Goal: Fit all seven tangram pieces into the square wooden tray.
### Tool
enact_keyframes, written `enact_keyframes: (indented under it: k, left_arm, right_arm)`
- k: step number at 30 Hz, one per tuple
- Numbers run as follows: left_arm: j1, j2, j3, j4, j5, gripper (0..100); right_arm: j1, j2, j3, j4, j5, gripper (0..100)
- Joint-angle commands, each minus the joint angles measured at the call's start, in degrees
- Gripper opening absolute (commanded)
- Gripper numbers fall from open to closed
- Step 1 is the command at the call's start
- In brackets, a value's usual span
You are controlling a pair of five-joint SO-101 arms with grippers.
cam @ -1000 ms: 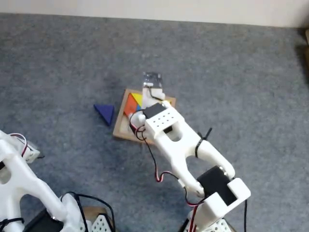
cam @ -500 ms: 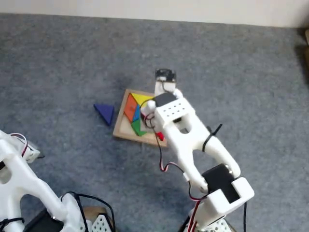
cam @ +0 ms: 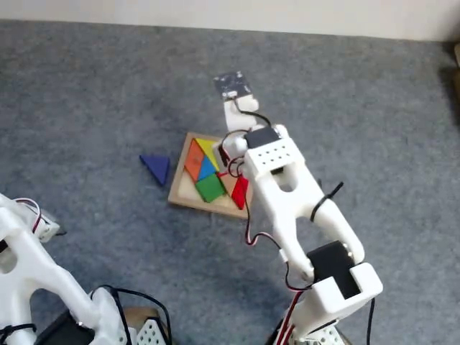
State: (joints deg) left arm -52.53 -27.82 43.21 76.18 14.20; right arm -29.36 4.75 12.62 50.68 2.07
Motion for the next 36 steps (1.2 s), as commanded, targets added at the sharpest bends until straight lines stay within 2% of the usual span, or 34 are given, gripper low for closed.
enact_keyframes:
  k: [1,5,11,18,24,36]
  left_arm:
    - [-0.7,-1.1,-2.2,-0.6,0.1,22]
    - [-0.7,-1.1,-2.2,-0.6,0.1,22]
    - [-0.7,-1.1,-2.2,-0.6,0.1,22]
    - [-0.7,-1.1,-2.2,-0.6,0.1,22]
    - [-0.7,-1.1,-2.2,-0.6,0.1,22]
    - [-0.7,-1.1,-2.2,-0.7,0.1,22]
  right_arm:
    - [1.0,-3.2,1.3,-5.1,1.0,0.4]
    - [0.8,-2.2,3.0,-6.9,4.6,0.4]
    - [1.0,6.1,2.9,-6.7,4.7,0.5]
    - [2.2,6.3,3.4,-6.5,4.7,0.5]
    - [2.2,6.2,2.9,3.0,4.6,0.5]
    - [1.5,6.1,2.9,9.2,4.6,0.5]
